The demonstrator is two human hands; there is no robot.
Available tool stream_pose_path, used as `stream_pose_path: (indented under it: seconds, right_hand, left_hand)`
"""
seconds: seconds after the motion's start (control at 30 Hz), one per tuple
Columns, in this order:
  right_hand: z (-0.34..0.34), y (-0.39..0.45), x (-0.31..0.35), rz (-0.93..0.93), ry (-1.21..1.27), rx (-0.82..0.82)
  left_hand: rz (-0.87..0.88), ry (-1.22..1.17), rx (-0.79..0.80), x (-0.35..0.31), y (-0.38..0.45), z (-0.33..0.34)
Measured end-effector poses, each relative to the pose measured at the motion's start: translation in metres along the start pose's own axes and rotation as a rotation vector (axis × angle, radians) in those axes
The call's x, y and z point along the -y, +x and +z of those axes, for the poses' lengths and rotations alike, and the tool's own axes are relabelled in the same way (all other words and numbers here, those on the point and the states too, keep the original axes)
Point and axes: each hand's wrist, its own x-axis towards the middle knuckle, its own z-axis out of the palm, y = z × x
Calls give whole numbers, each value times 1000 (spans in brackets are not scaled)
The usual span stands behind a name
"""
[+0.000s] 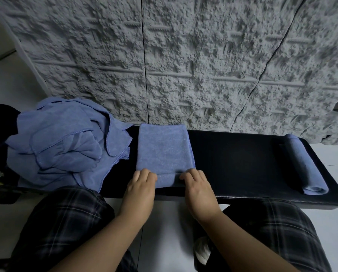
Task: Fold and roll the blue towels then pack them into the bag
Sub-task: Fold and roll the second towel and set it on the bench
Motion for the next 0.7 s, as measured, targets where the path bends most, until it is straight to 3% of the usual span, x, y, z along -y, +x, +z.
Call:
stream_pose_path:
  seconds: [0.17,0.4,0.7]
  right_hand:
    - [-1,-1,-1,0,36,42]
    - [5,1,-5,-39,-74,133]
    - [-3,6,-12,-18,-30,150]
  left_hand:
    - [-12,-47,63,-4,-5,-3]
    - [58,75,150,2,-3,-1]
    - [2,-65,261,13,9,-9]
